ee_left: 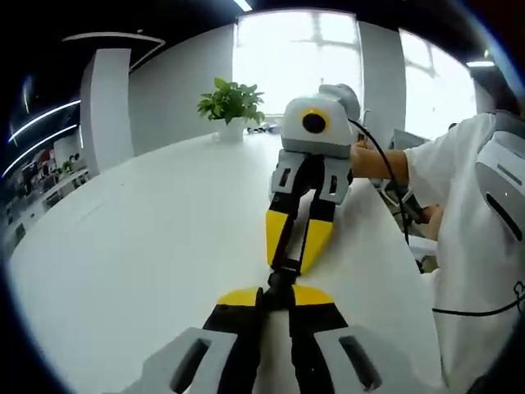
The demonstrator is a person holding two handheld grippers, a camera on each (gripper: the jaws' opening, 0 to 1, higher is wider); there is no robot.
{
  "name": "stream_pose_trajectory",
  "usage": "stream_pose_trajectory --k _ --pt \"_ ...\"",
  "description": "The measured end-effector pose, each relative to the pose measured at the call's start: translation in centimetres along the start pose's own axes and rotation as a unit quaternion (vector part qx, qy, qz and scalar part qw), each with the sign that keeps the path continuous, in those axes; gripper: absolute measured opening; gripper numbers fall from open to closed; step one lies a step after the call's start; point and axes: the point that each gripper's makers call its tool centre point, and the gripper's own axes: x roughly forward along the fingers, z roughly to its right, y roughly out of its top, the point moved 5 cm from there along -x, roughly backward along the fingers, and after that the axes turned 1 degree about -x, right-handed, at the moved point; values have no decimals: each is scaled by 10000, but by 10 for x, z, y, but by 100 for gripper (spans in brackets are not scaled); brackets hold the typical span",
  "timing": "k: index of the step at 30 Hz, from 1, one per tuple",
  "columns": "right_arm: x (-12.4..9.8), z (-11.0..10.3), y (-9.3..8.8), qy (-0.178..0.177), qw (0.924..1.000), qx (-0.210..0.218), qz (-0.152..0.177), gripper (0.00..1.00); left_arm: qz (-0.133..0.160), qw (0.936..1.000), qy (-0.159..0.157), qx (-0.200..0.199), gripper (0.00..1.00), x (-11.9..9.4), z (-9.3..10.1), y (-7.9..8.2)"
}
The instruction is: Snap the two parts of the plastic buckle together until the buckle closes and remains connected.
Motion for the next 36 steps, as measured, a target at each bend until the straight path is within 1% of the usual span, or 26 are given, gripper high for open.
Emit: stream_pose_trajectory --k 1,2,3,4,5,6,9,11,13,15,16,17,19,20,23,26,27,30,32,36 --pt "1 -2 0 127 9999 -10 68 9 29 9999 -104 3 9 0 2 0" --pt "5 -11 0 476 9988 50 92 8 38 9989 -471 34 9 1 10 0" --pt "5 -4 1 292 9995 -46 92 8 0 9995 -228 217 9 1 4 1" --pt "5 -2 1 296 9995 -80 52 8 -43 9998 -176 131 9 1 5 2" --pt "6 -1 2 350 9992 -183 35 8 -83 9997 -183 153 9 2 4 3" --pt "6 1 1 359 9992 -150 50 8 -100 9995 -215 212 9 1 3 3" --pt "7 3 1 407 9990 -131 101 9 -74 9994 -305 125 10 1 -1 2" --pt "7 2 1 449 9987 -211 132 10 -39 9993 -367 91 11 1 0 2" --pt "8 3 1 447 9987 -204 158 11 84 9987 -443 258 11 2 0 0" --pt "8 3 1 374 9990 -179 192 11 189 9988 -415 192 14 3 -2 0" --pt "7 2 1 376 9989 -185 207 11 248 9987 -424 124 17 3 -2 0" --pt "7 2 1 383 9989 -178 214 11 265 9984 -488 41 21 3 -1 0" --pt "6 0 1 384 9989 -168 210 11 265 9986 -458 -27 25 3 -1 1" --pt "5 0 0 393 9989 -176 207 11 298 9987 -404 -24 24 2 -2 1" --pt "3 0 0 355 9991 -91 231 11 424 9984 -377 -55 24 -1 -3 4" --pt "1 4 0 333 9989 30 324 11 526 9981 -335 -13 25 -5 -2 5" --pt "0 6 1 319 9988 71 370 11 595 9978 -309 -2 25 -7 -2 5" --pt "-5 14 5 269 9987 56 435 11 798 9964 -257 -145 25 -14 -3 9" --pt "-7 23 6 221 9988 -4 446 11 847 9959 -276 -177 25 -20 -1 10" --pt "-7 37 9 225 9985 -49 491 11 1010 9945 -175 -199 24 -27 3 14"
